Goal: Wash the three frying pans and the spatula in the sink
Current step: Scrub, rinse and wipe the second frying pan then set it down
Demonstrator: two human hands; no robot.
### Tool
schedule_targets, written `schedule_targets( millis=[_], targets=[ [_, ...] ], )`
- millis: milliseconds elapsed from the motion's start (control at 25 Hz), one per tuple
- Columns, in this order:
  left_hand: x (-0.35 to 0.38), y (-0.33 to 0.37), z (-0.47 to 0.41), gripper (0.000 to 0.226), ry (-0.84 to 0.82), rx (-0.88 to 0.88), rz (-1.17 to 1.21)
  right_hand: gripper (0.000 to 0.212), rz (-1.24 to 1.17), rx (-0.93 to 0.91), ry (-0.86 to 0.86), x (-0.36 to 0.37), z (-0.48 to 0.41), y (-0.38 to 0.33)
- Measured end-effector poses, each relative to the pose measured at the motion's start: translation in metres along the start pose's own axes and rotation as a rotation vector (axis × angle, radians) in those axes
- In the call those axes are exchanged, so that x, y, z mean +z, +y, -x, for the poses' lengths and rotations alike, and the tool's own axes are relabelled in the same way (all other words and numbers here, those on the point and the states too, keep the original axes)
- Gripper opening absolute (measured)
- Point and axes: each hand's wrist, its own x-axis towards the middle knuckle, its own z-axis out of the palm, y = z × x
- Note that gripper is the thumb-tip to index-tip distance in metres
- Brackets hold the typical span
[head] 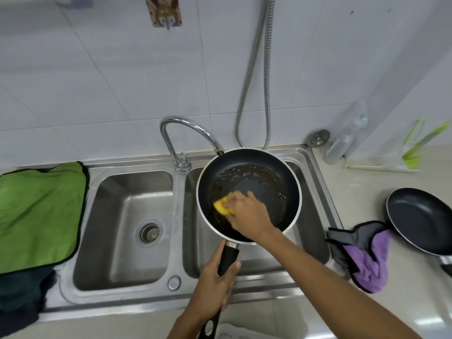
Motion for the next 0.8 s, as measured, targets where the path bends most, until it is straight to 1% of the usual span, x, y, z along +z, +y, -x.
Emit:
schedule_targets(
  millis=[40, 120, 240, 360, 440, 480, 520, 600, 640, 680, 720, 760, 800],
  targets=[
    [0.0, 0.0, 0.001, 0.063, 0.004, -0.009, 0.006, 0.036, -0.013, 0.031, -0.003, -0.002, -0.019, -0.002],
    [-0.002, -0.001, 0.002, 0.065, 0.021, -0.031, 0.006, 0.036, -0.021, 0.162, -0.027, -0.011, -0.052, 0.011],
    [-0.008, -0.004, 0.001, 0.067, 0.033, -0.044, 0.021, 0.034, -0.043, 0.334, -0.047, -0.024, -0.053, 0.053],
    [-0.011, -0.008, -0.004, 0.068, 0.044, -0.041, 0.01, 0.024, -0.154, 0.377, -0.116, -0.023, -0.012, 0.07],
    [-0.011, -0.011, -0.007, 0.068, 0.044, -0.049, -0.018, 0.023, -0.343, 0.351, -0.22, -0.013, 0.011, 0.053],
    [-0.011, -0.013, -0.008, 0.067, 0.041, -0.059, -0.028, 0.021, -0.492, 0.372, -0.242, -0.008, 0.018, 0.041],
    [-0.01, -0.014, -0.008, 0.067, 0.038, -0.067, -0.03, 0.018, -0.701, 0.442, -0.233, -0.006, 0.021, 0.029],
    [-0.008, -0.016, -0.006, 0.065, 0.036, -0.079, -0.017, 0.013, -1.223, 0.629, -0.181, -0.013, 0.02, 0.018],
    [-0.008, -0.016, -0.005, 0.065, 0.038, -0.081, -0.006, 0.017, -1.494, 0.681, -0.172, -0.023, 0.017, 0.019],
    [-0.009, -0.015, -0.004, 0.065, 0.043, -0.079, 0.0, 0.024, -1.729, 0.675, -0.177, -0.038, 0.015, 0.026],
    [-0.01, -0.015, -0.003, 0.066, 0.049, -0.073, -0.001, 0.032, -1.919, 0.63, -0.19, -0.055, 0.014, 0.036],
    [-0.012, -0.014, -0.003, 0.067, 0.056, -0.064, -0.007, 0.04, -2.059, 0.575, -0.198, -0.074, 0.013, 0.047],
    [-0.013, -0.014, -0.003, 0.067, 0.067, -0.054, -0.012, 0.049, -2.147, 0.516, -0.2, -0.094, 0.013, 0.058]
  ],
)
